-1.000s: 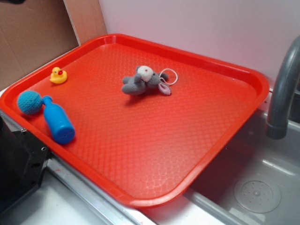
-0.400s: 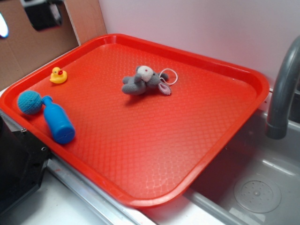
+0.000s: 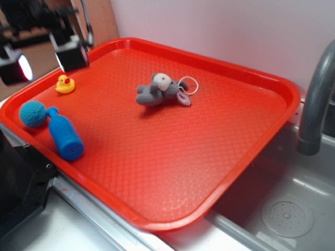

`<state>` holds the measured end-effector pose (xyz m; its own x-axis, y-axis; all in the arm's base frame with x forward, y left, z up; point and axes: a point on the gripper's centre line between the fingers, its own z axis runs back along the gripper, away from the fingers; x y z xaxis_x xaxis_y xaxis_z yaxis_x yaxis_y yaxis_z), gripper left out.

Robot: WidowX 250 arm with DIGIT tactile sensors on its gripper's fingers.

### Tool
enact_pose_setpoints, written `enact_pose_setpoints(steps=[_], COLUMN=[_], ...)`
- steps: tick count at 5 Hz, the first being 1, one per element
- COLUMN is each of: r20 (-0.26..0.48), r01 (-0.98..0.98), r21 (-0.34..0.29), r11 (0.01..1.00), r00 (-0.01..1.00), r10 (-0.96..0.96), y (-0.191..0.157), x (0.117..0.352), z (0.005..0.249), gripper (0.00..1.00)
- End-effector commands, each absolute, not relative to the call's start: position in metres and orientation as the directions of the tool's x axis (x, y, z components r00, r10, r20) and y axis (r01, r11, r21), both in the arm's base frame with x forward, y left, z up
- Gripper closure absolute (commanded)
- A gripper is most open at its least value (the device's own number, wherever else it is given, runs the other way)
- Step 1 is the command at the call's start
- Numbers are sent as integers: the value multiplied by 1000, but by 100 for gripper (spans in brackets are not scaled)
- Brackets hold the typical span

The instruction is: Grab the blue bottle.

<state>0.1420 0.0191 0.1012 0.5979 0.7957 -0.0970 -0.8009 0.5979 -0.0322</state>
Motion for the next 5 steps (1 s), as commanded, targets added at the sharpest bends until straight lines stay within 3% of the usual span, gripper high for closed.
enact_pose_setpoints(steps=[1,3,4,5], r20=[-61,-70,-80,-70], r01=[-831,-821,-824,-827], r21=[72,194,213,209], r11=[552,536,525,522], r00=[548,534,521,520], r10=[834,843,850,851], y=[21,18,18,21], x=[144,131,126,130], z=[60,30,23,17], gripper=[0,0,0,100])
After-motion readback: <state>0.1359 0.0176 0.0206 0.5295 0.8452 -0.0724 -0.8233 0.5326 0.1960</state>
